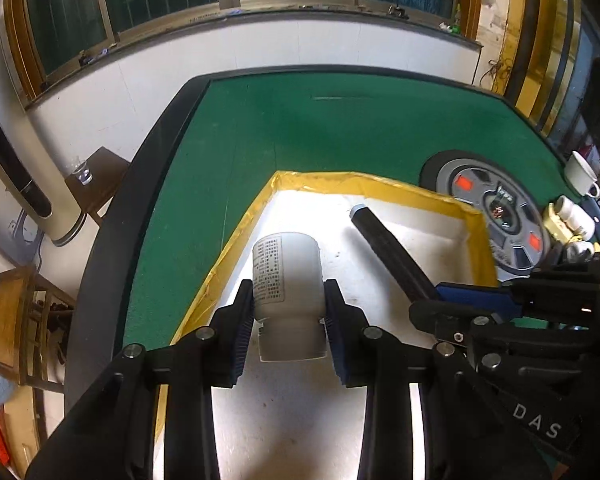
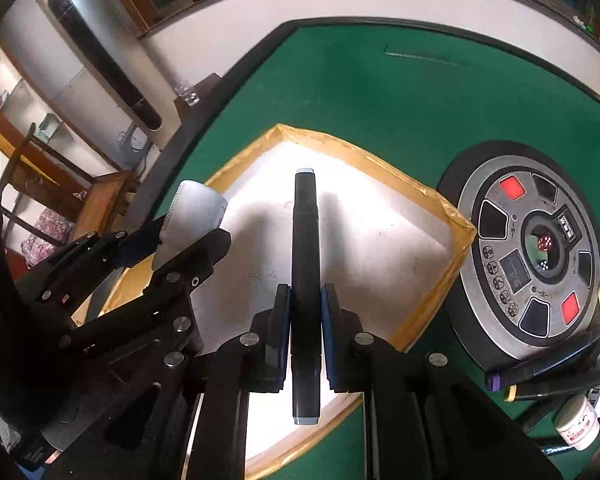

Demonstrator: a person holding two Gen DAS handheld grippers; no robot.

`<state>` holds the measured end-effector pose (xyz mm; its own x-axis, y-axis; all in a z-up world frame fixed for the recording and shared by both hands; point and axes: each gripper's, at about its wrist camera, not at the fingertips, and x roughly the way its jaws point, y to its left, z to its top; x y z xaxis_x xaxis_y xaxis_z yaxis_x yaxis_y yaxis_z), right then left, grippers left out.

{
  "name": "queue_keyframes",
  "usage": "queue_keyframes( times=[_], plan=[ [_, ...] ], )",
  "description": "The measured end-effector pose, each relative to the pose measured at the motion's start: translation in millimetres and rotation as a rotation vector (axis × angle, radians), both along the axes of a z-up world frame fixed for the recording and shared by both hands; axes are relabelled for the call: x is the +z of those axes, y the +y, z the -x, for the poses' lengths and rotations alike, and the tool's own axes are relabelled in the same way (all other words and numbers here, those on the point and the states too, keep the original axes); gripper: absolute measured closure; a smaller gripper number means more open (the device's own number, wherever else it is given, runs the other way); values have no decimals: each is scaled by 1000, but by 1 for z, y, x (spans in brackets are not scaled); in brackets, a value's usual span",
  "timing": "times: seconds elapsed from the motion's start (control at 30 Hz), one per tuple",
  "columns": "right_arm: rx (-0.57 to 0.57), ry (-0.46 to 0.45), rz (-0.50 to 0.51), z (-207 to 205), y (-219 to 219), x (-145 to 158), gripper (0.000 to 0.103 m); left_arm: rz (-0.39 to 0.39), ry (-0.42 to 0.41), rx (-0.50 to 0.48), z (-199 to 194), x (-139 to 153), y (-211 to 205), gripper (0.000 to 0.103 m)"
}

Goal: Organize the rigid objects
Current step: 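Carry the bottle and marker over the yellow-edged white tray with both tools, then open the left tool to drop the bottle while the right tool releases the marker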

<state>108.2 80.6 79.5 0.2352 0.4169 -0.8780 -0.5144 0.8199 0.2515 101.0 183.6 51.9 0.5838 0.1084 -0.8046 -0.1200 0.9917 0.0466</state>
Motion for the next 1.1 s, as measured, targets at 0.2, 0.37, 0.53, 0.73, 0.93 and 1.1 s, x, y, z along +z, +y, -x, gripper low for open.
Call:
queue_keyframes(
  times=[0.2,0.37,0.53,0.73,0.93,1.1],
  plan=[
    [-30,6,10,-12,6,-8,90,28,7,30,-2,-5,5,71],
    [-28,-19,57,-12,10,-6,87,24,9,29,-6,-9,7,71],
    [-44,-37,59,-15,3,-5,72,32,6,45,-6,-5,12,71],
    [-109,-127,-63,2,-26,23,68,86,-71,10,13,18,17,71],
    [-106,-171,-93,20,-25,38,65,94,17,-4,-6,6,9,71],
    [-123,-156,-103,16,-36,37,65,176,68,-35,-9,-9,9,65]
  ],
)
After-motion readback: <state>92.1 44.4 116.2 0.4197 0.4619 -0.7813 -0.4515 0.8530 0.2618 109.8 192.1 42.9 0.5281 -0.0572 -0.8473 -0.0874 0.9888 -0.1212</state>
